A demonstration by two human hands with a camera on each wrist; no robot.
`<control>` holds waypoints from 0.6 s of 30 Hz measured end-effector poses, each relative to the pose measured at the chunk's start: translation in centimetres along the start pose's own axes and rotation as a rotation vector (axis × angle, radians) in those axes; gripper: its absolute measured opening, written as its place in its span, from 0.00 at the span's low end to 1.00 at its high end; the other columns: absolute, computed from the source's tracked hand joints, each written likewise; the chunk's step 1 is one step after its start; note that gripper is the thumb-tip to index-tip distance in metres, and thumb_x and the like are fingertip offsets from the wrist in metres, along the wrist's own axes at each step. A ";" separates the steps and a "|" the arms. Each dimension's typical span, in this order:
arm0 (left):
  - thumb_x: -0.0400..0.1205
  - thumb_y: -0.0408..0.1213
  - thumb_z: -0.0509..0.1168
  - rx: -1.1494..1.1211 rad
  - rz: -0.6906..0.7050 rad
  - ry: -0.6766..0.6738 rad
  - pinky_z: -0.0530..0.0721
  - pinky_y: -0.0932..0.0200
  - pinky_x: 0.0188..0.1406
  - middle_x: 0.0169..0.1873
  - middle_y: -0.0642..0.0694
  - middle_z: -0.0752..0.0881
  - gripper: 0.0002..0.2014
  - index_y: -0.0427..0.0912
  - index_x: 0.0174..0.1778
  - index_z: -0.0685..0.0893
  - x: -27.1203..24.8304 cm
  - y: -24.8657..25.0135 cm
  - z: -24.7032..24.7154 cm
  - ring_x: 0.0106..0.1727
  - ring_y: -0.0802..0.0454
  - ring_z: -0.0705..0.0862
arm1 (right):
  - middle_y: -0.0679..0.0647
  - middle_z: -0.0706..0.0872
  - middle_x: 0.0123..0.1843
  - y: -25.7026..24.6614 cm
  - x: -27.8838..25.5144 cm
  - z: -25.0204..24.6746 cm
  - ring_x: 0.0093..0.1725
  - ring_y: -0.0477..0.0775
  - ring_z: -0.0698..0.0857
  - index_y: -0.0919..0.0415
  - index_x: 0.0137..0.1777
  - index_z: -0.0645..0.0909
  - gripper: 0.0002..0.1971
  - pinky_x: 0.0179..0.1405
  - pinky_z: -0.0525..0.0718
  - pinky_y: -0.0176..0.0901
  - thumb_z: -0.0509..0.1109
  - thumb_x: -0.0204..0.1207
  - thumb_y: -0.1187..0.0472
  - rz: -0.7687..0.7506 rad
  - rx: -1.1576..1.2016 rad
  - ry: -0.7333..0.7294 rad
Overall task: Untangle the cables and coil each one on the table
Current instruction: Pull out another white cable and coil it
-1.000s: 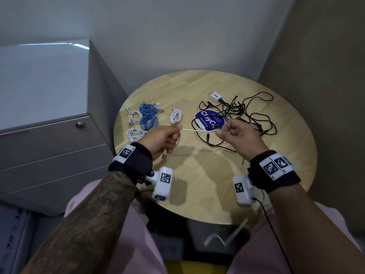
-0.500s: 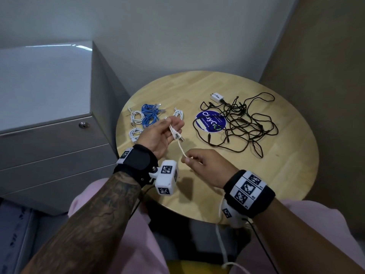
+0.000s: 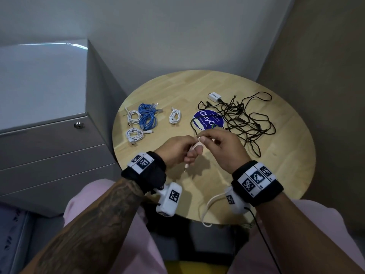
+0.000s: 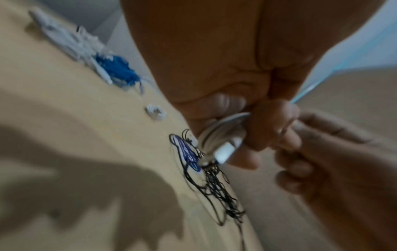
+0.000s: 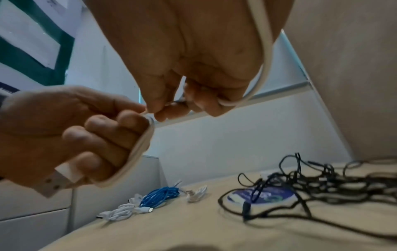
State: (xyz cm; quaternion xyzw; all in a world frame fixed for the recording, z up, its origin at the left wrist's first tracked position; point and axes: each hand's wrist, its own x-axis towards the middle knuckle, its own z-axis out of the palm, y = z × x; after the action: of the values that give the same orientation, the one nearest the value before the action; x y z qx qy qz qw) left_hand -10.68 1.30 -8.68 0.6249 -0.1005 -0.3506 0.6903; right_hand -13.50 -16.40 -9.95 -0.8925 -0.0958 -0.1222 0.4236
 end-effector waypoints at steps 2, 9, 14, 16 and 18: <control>0.84 0.35 0.47 -0.195 -0.008 -0.005 0.73 0.55 0.36 0.25 0.48 0.67 0.17 0.36 0.39 0.79 -0.4 0.5 -0.2 0.23 0.54 0.65 | 0.44 0.89 0.44 0.8 0.3 0.7 0.44 0.42 0.86 0.52 0.56 0.90 0.08 0.48 0.84 0.44 0.69 0.84 0.58 0.050 0.072 0.001; 0.88 0.27 0.52 -0.508 0.127 0.079 0.89 0.52 0.52 0.35 0.42 0.86 0.13 0.27 0.58 0.81 -0.4 0.3 -1.9 0.36 0.50 0.87 | 0.58 0.85 0.33 0.6 -0.3 2.2 0.26 0.40 0.75 0.52 0.48 0.86 0.11 0.30 0.74 0.41 0.63 0.88 0.57 0.181 0.048 -0.154; 0.88 0.28 0.55 -0.628 0.298 0.275 0.89 0.56 0.52 0.44 0.39 0.91 0.11 0.28 0.56 0.82 0.1 0.2 -2.7 0.48 0.47 0.91 | 0.54 0.82 0.28 -1.2 -1.9 4.3 0.26 0.50 0.77 0.62 0.43 0.83 0.18 0.34 0.78 0.47 0.62 0.88 0.51 0.244 0.063 -0.322; 0.89 0.29 0.55 -0.612 0.369 0.402 0.89 0.57 0.50 0.43 0.40 0.91 0.11 0.30 0.56 0.81 0.4 0.3 -3.8 0.49 0.47 0.91 | 0.52 0.80 0.30 -2.0 -2.7 4.8 0.30 0.52 0.76 0.60 0.43 0.83 0.17 0.35 0.79 0.51 0.63 0.88 0.51 0.199 0.027 -0.392; 0.88 0.28 0.57 -0.475 0.409 0.485 0.89 0.56 0.49 0.44 0.40 0.91 0.09 0.31 0.55 0.82 0.4 0.4 -4.3 0.47 0.47 0.92 | 0.52 0.79 0.31 -2.7 -2.9 4.2 0.32 0.51 0.76 0.59 0.44 0.82 0.15 0.38 0.80 0.53 0.63 0.88 0.51 0.127 0.004 -0.401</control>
State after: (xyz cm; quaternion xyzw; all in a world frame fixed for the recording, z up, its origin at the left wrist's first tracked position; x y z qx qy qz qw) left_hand -7.77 4.46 -9.31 0.4795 0.0270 -0.0613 0.8750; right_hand -16.37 -11.63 -11.41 -0.9023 -0.1217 0.0850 0.4048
